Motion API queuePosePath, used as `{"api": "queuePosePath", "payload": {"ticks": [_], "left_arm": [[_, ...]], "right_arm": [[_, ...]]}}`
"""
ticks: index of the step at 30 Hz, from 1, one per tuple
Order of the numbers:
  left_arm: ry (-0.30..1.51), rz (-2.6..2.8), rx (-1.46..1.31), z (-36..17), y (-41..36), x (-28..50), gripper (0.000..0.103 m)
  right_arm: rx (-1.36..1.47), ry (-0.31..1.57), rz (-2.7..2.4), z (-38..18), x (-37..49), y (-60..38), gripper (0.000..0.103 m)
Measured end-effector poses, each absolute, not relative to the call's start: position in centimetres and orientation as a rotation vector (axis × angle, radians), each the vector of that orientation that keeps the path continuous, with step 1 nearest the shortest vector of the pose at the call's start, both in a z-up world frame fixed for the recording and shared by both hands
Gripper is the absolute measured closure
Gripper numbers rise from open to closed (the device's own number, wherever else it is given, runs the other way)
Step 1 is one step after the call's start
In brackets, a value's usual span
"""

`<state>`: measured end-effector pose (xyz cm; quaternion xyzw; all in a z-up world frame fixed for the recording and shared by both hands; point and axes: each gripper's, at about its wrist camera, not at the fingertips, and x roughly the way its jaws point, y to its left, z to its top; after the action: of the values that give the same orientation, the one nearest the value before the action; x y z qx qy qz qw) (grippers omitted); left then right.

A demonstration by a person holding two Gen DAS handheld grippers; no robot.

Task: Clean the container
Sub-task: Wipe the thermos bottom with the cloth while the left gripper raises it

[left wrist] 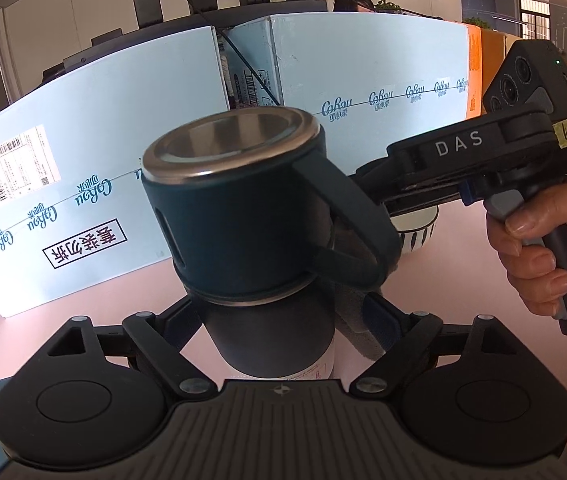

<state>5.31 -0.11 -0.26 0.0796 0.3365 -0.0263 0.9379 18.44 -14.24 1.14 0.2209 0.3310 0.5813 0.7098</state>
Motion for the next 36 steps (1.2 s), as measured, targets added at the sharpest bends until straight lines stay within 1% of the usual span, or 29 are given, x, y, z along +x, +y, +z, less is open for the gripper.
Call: {"api": "queuePosePath", "payload": {"ticks": [4,10,24,36], "left_arm": [[0.713,-0.037,0.149,-0.6,-0.1,5.4,0.009],[0.733,-0.028,0.170,-1.2,-0.6,5.2,0.008],[0.713,0.004,0.175,-0.8,-0.6,4.7,0.008],[0.659,0.013,0.144,-0.2,-0.4,4.6,0.006]], "right_arm": [[0.509,0.701,1.307,2.2,18.4,-14.4,0.073],[0.512,0.691,1.311,2.4,18.5,-14.3,0.073],[0.456,0.784,1.274,-0.6,18.0,-13.6,0.073],[0.509,0.711,1.306,1.9,18.3,-14.3,0.073]]}}
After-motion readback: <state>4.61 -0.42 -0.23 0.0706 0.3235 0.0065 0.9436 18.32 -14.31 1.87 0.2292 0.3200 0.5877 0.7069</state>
